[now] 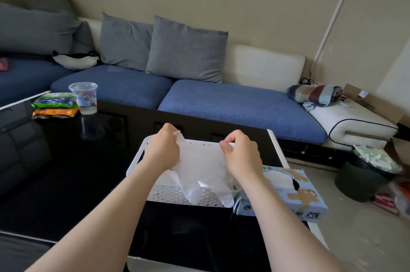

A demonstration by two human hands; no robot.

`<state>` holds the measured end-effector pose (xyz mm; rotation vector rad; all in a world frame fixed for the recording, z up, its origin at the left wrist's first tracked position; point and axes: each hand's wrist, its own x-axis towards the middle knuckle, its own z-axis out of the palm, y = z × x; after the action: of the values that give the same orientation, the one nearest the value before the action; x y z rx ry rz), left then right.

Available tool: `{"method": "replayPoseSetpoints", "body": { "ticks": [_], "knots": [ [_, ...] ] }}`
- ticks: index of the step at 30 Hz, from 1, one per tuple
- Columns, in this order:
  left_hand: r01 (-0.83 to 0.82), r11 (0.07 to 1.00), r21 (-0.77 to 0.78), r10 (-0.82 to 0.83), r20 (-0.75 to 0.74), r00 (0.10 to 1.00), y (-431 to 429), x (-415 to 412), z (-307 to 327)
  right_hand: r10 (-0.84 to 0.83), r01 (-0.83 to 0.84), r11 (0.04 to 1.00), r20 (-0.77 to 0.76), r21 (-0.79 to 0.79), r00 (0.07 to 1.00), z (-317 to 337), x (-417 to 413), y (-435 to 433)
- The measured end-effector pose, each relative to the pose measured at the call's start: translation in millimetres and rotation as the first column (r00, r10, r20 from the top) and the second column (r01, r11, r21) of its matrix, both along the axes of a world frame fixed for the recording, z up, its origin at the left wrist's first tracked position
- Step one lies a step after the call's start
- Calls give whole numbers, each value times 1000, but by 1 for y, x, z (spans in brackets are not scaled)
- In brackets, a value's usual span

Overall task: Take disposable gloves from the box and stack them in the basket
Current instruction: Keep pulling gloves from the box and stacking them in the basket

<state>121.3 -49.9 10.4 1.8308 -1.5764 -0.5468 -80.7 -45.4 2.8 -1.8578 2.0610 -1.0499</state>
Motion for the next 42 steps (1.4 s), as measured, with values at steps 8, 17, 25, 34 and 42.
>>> {"method": "replayPoseSetpoints", "body": {
  "ticks": [8,17,25,34,42],
  "knots": [
    [-75,995,60,76,-12,997,-12,22,-8,53,-74,995,-275,-67,960,2,13,-17],
    [-78,989,125,23,391,920,-11,29,-17,209,-255,964,-375,-78,903,-12,21,-41],
    [318,944,90,-313,552,773,-14,11,-11,528,-445,849,-428,285,733,16,31,-18],
    [312,811,495,-517,356,778,-13,13,-24,673,-297,647,-342,702,655,1,18,-15],
    [274,818,506,-498,385,777,-14,12,-25,661,-309,648,-312,696,683,-1,22,-12]
  ]
}}
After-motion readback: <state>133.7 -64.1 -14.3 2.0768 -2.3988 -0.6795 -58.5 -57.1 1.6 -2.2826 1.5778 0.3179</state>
